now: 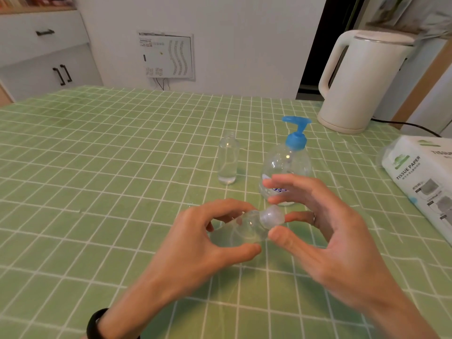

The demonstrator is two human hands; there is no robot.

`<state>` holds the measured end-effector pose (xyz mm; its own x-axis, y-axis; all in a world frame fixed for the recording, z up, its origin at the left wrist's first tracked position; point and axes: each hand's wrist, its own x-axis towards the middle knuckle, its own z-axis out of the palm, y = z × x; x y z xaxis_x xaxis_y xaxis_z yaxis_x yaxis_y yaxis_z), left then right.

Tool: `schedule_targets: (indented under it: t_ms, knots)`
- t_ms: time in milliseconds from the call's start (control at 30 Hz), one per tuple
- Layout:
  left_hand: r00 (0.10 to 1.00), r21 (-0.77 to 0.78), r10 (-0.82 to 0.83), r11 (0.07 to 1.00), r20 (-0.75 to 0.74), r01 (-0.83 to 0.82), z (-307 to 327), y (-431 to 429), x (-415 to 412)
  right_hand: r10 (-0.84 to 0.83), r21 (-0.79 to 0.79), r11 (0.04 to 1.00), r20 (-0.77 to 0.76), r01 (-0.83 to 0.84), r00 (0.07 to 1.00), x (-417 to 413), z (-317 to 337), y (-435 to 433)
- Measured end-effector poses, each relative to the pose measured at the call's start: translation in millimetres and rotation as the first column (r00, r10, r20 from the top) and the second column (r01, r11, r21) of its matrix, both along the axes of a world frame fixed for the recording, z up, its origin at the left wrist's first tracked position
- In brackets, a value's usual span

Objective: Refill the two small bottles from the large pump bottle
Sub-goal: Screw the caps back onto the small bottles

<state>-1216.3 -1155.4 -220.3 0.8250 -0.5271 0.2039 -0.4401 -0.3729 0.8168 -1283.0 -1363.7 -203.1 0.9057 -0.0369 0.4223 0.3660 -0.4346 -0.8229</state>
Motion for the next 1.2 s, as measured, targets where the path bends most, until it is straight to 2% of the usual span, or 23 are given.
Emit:
schedule_targets:
  t_ms: [100,233,400,500,800,933,1033,1200]
  knots:
    - [1.0,-0.004,-0.001,1.0,0.001,0.001,-1.0,0.2,0.8,-0.032,-0.012,0.999,0.057,0.033,0.998,0.0,-2.4,0.2]
    - [1.0,0.005,-0.003,1.0,0.017,0.003,-1.3,-0.2,1.3,-0.01,0.007,1.0,0.0,0.01,1.0,-1.1,1.0,-0.3]
    - [1.0,0.007,0.003,1.0,0.025,-0.003,-1.9,0.4,1.4,-0.028,-0.093,0.995,0.0,0.028,1.0,-0.1,-0.9,-0.2]
    - [1.0,0.014,0.003,1.0,0.024,-0.003,-2.1,0.6,1.3,-0.022,-0.07,0.997,-0.014,0.021,1.0,-0.4,1.2,-1.5]
    - [1.0,0.02,0.004,1.0,0.031,-0.004,-2.3,2.5,1.8,-0.032,-0.144,0.989,-0.049,0.024,0.998,-0.2,-0.8,-3.0]
    - [0.999,0.027,0.0,1.0,0.038,-0.001,-2.4,2.4,1.9,-0.027,-0.1,0.995,-0.075,0.019,0.997,-1.5,0.4,-3.6]
    - [0.999,0.03,0.002,1.0,0.04,-0.003,-2.1,2.4,2.6,-0.027,-0.14,0.99,-0.061,0.018,0.998,-1.8,0.4,-4.5]
    - [0.999,0.035,0.003,0.999,0.051,-0.005,-0.9,2.4,2.1,-0.013,-0.122,0.993,-0.081,0.003,0.997,-2.7,1.2,-6.5]
